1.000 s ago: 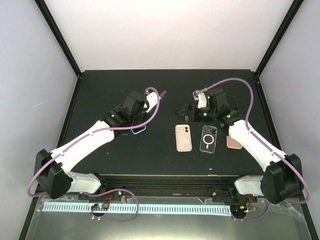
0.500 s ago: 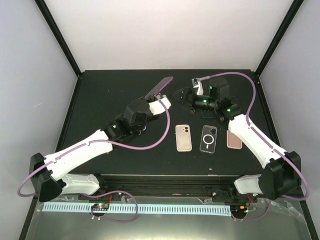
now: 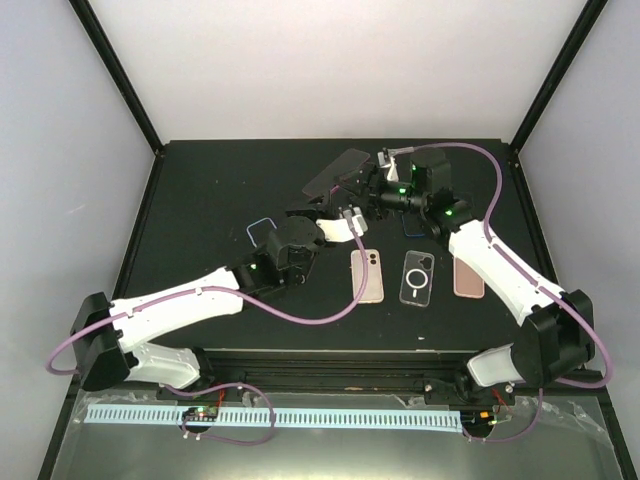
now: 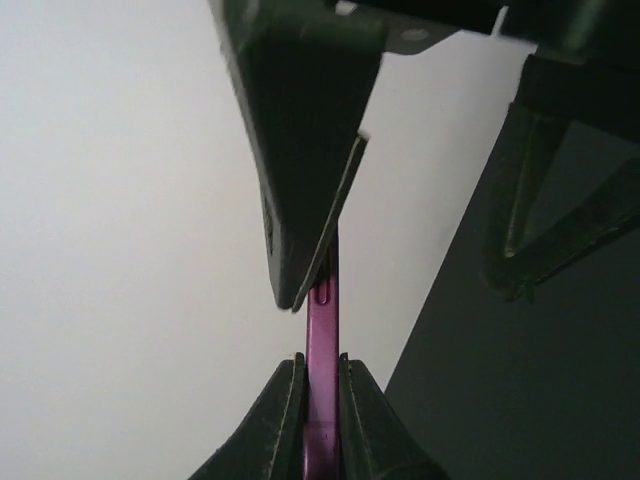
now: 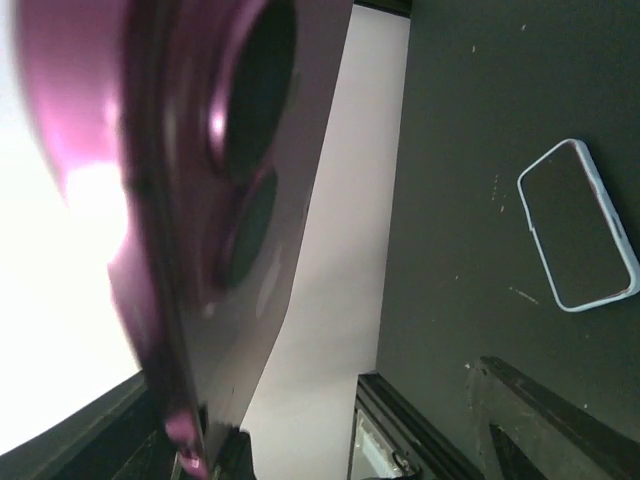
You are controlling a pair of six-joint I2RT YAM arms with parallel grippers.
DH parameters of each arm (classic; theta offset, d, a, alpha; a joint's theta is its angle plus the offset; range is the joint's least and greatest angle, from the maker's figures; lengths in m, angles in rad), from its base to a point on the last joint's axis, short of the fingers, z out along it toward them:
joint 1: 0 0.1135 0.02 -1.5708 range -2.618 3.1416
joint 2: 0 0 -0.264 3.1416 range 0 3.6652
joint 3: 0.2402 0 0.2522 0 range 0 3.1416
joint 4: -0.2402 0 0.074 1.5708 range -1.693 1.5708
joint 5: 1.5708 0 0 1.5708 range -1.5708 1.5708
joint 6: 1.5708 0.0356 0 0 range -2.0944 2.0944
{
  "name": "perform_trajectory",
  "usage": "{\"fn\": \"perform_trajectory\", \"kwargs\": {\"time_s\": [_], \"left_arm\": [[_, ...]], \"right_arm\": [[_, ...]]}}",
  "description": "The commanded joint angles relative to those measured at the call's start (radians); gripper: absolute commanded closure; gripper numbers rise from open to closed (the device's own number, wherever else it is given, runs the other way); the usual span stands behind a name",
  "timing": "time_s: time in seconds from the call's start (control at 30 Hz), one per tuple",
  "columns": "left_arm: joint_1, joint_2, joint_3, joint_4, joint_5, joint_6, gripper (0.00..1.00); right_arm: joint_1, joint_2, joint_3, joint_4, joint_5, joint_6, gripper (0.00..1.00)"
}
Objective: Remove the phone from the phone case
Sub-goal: Place the phone at the center of the board.
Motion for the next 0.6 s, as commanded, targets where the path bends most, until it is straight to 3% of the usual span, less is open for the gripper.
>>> {"fn": "perform_trajectory", "kwargs": {"time_s": [0.0, 0.17, 0.47, 0.57], "left_arm": [[-0.038, 0.024, 0.001, 0.182, -0.049, 0.117, 0.98], [-0.059, 0.039, -0.044, 0.254, -0.055, 0.182, 0.98], [-0.092, 0.084, -0.072, 0.369, -0.099, 0.280, 0.98], [-0.094, 0.079, -0.068, 0.329, -0.097, 0.276, 0.95]], "right_arm": [[0.004, 0.012, 0.026, 0.006, 0.019, 0.061, 0.28], [0.003, 0.003, 0.026, -0.034, 0.037, 0.061, 0.66], [-0.002, -0.019, 0.024, -0.033, 0.030, 0.054, 0.97], [-0.016, -0.022, 0.017, -0.021, 0.024, 0.048, 0.99]]}}
